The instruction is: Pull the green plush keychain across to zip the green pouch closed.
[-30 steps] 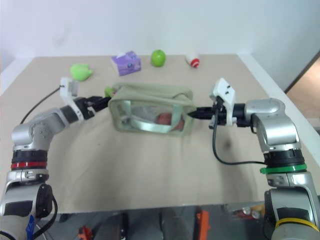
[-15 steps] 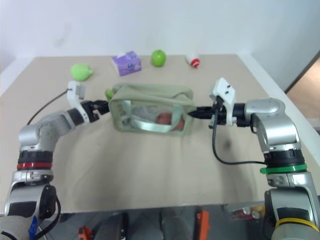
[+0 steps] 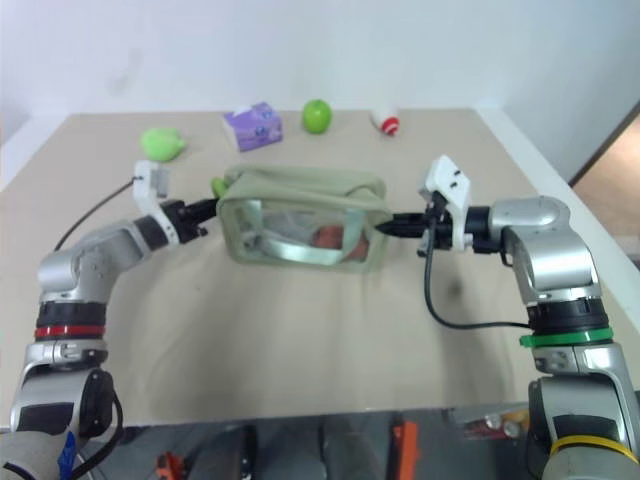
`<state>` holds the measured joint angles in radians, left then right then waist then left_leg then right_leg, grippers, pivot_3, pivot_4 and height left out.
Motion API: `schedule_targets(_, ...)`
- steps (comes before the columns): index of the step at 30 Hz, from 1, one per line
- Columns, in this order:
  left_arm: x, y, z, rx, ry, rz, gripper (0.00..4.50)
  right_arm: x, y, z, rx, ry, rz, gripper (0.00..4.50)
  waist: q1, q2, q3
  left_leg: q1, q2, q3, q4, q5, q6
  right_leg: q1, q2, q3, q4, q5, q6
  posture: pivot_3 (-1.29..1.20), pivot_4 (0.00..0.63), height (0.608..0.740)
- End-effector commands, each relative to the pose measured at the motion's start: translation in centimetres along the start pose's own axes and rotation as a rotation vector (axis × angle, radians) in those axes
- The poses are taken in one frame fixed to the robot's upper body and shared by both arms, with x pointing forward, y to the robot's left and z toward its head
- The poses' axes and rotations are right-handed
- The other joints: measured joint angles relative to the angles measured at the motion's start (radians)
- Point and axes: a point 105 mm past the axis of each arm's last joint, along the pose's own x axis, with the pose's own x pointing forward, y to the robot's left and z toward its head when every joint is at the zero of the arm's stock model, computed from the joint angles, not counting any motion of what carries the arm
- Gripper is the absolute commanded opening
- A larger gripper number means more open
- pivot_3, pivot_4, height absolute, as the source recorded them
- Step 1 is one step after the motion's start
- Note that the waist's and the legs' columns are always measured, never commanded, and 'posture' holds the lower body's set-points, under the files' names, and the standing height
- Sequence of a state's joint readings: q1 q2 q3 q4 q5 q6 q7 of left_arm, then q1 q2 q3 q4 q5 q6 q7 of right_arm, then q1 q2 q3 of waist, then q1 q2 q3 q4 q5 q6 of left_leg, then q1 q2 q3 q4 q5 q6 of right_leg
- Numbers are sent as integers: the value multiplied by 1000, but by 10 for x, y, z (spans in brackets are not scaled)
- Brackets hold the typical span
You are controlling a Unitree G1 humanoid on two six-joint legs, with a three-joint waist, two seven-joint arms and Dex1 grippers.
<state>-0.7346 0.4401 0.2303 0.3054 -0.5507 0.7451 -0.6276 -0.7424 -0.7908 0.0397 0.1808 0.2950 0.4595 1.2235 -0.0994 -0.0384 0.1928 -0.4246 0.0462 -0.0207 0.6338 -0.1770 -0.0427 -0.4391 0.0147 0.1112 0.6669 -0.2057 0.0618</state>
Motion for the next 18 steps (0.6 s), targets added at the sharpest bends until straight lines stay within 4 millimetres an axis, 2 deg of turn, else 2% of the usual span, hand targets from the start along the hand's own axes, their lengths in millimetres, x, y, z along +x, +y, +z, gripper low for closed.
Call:
schedule_targets(1,-6,2,22,39,-71,22,58,-3,-2,16,-46,-41,0,0,0,0,0,0,0,0,0,0,0,0,0,0,0,0,0,0,150,740)
schedule_targets(9,-9,8,35,69,-115,59,58,-1,-3,18,-48,-42,5,0,0,0,0,0,0,0,0,0,0,0,0,0,0,0,0,0,150,740)
schedule_targets(13,-9,4,69,121,-227,73,58,0,-3,17,-47,-42,8,0,0,0,0,0,0,0,0,0,0,0,0,0,0,0,0,0,150,740)
schedule_targets(16,-10,-8,100,173,-300,47,58,0,-3,18,-49,-43,9,0,0,0,0,0,0,0,0,0,0,0,0,0,0,0,0,0,150,740)
schedule_targets(18,-10,-12,110,192,-318,35,58,0,-3,18,-49,-43,8,0,-1,0,0,0,0,0,0,0,0,0,0,0,0,0,0,0,150,740)
